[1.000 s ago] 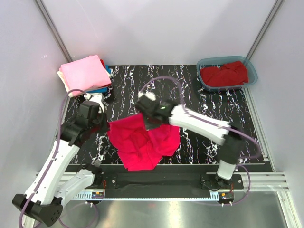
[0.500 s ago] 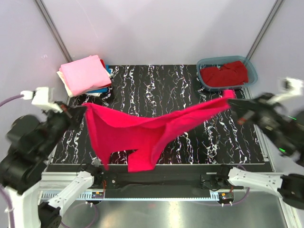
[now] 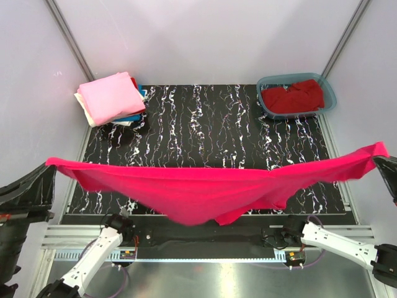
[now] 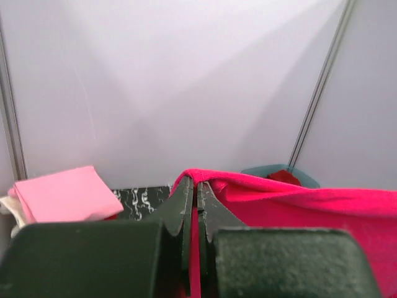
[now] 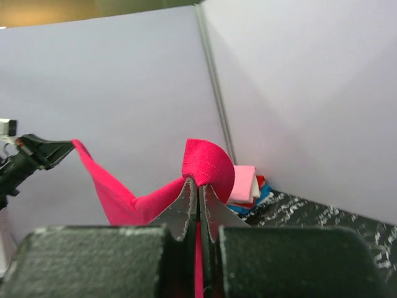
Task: Fold and stack the t-shirts
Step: Flatten the tshirt out
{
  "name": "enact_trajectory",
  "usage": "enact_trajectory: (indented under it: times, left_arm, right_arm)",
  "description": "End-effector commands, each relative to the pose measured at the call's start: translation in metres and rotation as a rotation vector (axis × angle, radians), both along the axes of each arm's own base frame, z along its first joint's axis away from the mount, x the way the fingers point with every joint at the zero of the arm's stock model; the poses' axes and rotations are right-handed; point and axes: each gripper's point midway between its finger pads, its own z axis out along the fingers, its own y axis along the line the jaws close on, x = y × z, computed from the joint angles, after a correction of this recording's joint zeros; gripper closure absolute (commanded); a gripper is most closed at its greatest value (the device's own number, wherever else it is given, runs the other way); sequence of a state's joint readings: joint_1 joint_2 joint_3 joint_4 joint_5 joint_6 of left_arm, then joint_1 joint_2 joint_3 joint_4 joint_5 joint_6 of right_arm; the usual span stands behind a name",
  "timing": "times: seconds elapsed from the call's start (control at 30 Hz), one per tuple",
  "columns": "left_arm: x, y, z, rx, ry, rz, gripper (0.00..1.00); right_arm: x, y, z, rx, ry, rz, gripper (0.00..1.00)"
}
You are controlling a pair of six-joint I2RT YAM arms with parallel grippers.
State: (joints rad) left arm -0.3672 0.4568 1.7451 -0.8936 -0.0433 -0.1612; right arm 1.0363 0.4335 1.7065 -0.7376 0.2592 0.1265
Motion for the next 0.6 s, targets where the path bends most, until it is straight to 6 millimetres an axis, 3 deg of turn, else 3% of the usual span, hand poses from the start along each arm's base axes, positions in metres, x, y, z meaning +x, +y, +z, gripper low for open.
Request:
enact_trajectory:
  times: [0.0, 0.17, 0.23, 0.33, 0.37, 0.4, 0.47, 0.5, 0.57]
  left_arm:
    - [-0.015, 0.002, 0.03, 0.02, -0.132, -0.004, 1.0]
    - [-0.031, -0.003, 0.041, 0.039, -0.198, -0.047, 1.0]
    - [-0.02, -0.004, 0.041, 0.05, -0.193, -0.032, 1.0]
    - [0.026, -0.003, 0.031, 0.046, -0.066, 0.045, 1.0]
    - [0.058, -0.004, 0.02, 0.055, 0.034, 0.097, 1.0]
    - [0.074, -0.008, 0.013, 0.062, 0.088, 0.105, 1.0]
    - [0.117, -0.019, -0.004, 0.086, 0.187, 0.134, 1.0]
    - [0.132, -0.024, -0.013, 0.094, 0.222, 0.14, 1.0]
    - [0.175, -0.035, -0.033, 0.128, 0.298, 0.171, 1.0]
  right_arm:
    - [-0.014, 0.025, 0.028, -0.094, -0.147, 0.093, 1.0]
    - [-0.009, 0.033, 0.039, -0.151, -0.197, 0.068, 1.0]
    - [0.006, 0.033, 0.044, -0.158, -0.212, -0.011, 1.0]
    - [0.045, 0.051, 0.043, -0.233, -0.186, -0.146, 1.0]
    - [0.067, 0.075, 0.039, -0.312, -0.174, -0.185, 1.0]
    - [0.081, 0.085, 0.034, -0.351, -0.153, -0.229, 1.0]
    - [0.115, 0.127, 0.017, -0.488, -0.154, -0.284, 1.0]
    - [0.129, 0.133, 0.022, -0.478, -0.153, -0.35, 1.0]
    - [0.166, 0.174, -0.003, -0.63, -0.178, -0.427, 1.0]
